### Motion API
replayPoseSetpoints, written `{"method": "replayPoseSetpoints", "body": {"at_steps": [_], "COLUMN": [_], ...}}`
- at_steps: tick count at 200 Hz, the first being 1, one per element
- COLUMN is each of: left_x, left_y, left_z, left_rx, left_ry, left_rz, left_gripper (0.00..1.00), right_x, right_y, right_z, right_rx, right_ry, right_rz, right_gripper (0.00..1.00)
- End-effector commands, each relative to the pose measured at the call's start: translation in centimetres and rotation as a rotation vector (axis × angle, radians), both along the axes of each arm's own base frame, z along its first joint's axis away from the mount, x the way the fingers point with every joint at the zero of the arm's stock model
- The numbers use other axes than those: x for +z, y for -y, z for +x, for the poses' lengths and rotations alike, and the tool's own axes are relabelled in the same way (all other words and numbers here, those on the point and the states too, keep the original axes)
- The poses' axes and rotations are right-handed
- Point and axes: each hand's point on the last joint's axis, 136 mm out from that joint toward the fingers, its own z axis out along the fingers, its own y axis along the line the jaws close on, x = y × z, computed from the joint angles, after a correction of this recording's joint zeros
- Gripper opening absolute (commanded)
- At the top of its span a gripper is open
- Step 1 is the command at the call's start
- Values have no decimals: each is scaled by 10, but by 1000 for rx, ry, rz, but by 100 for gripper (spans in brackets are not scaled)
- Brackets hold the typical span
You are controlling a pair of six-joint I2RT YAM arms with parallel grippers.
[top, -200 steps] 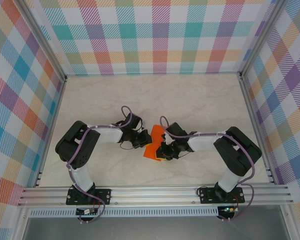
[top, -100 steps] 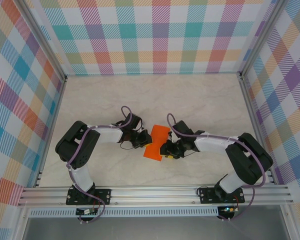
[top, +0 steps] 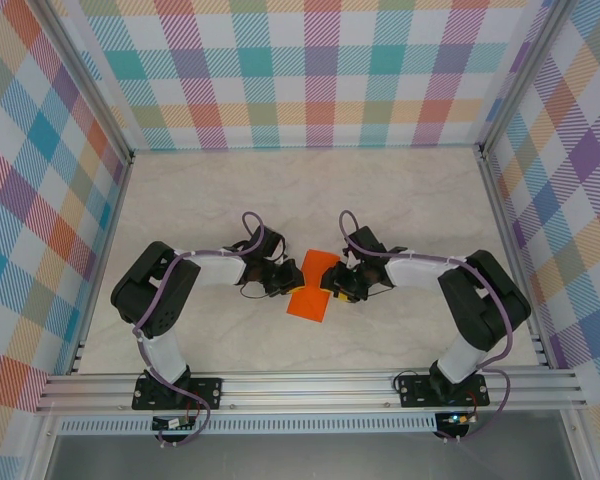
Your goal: Fold a paper plane with a square sheet of paper (pick it up from the middle)
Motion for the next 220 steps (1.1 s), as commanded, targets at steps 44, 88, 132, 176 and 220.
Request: {"method": "replayPoseSetpoints", "body": {"at_steps": [44,88,132,176,220], "left_x": [-13,-14,-15,-14,-14], "left_y": [-9,-9,-9,-8,-9], "left_z": [-5,-5,-5,-4,-4], "left_rx": [14,14,15,16,16], "left_ry": [-34,-36,-38,-33,-35], "left_rz": [74,75,74,71,72], "left_gripper": [11,10,11,11,11], "right_x": [5,15,12,6,15], "right_y": [-12,0,-5,-4,11], "right_z": [15,35,48,47,49], "right_rx": [-7,-50,-51,-66,-96], "right_ry": [38,89,81,60,115], "right_rz": [48,11,30,27,-31], "right_gripper": [38,45,46,47,48]}}
